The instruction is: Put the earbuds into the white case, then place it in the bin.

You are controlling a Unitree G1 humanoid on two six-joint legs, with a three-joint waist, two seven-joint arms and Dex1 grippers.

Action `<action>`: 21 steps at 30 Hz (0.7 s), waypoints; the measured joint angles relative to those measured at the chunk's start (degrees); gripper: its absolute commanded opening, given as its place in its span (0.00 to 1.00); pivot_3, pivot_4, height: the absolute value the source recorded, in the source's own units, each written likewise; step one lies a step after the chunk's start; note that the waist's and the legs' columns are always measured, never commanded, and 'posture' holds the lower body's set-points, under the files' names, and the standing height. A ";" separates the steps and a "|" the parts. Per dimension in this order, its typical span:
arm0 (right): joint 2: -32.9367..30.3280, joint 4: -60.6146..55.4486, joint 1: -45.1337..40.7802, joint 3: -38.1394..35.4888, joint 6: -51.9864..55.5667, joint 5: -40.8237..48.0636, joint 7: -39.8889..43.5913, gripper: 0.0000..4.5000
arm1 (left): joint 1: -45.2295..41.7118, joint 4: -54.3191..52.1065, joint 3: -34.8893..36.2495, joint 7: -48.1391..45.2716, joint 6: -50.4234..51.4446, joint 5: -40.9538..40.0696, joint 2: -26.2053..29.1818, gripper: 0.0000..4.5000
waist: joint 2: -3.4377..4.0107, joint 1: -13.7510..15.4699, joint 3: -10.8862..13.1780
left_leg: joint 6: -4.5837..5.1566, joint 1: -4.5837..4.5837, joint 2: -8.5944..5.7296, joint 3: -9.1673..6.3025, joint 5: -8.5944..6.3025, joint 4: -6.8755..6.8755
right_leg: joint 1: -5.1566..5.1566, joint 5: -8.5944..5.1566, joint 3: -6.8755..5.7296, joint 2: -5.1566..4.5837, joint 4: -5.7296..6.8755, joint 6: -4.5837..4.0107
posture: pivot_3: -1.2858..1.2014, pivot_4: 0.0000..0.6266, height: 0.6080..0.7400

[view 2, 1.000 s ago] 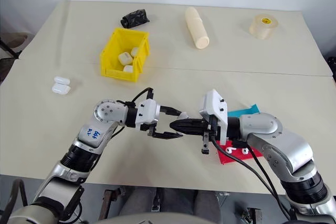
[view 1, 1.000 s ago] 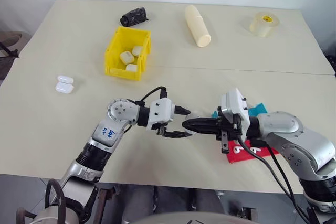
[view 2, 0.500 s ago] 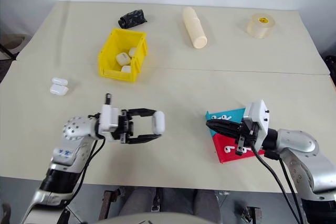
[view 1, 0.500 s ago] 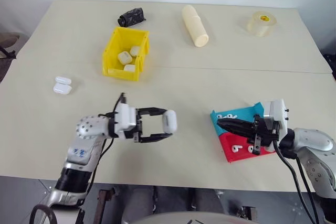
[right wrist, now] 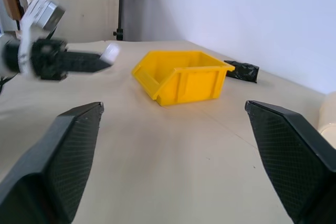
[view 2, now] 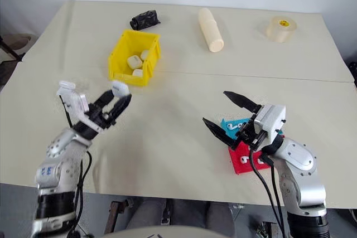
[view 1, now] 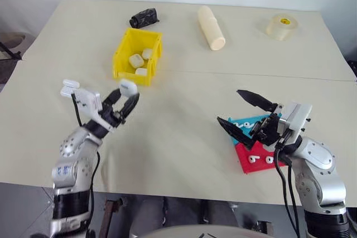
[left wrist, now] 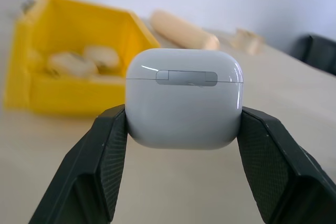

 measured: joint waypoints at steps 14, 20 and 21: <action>-1.31 0.57 1.47 0.61 0.24 -1.10 -1.18 1.00 | -31.27 44.14 -2.51 2.52 -11.56 14.09 2.92 0.82 | -0.06 -0.22 0.03 | -0.04 0.02 -0.26 0.44 0.04 -0.21 | -0.23 0.00 -0.12 0.04 0.01 0.01 | 0.52 0.24 1.00; -2.88 0.07 1.58 0.60 0.31 -1.03 -1.30 1.00 | -31.55 45.20 -3.59 -1.17 -12.04 15.15 4.46 0.98 | -0.06 -0.23 0.04 | -0.06 0.07 -0.21 0.57 0.05 -0.18 | -0.20 0.00 -0.14 0.03 0.05 0.01 | 0.52 0.24 1.00; -3.38 0.11 1.69 0.48 0.32 -0.99 -1.12 1.00 | -30.82 44.19 -3.70 -1.93 -11.78 15.09 4.75 0.98 | -0.06 -0.29 0.03 | -0.06 0.07 -0.19 0.56 0.05 -0.19 | -0.22 0.00 -0.13 0.03 0.06 0.01 | 0.52 0.24 1.00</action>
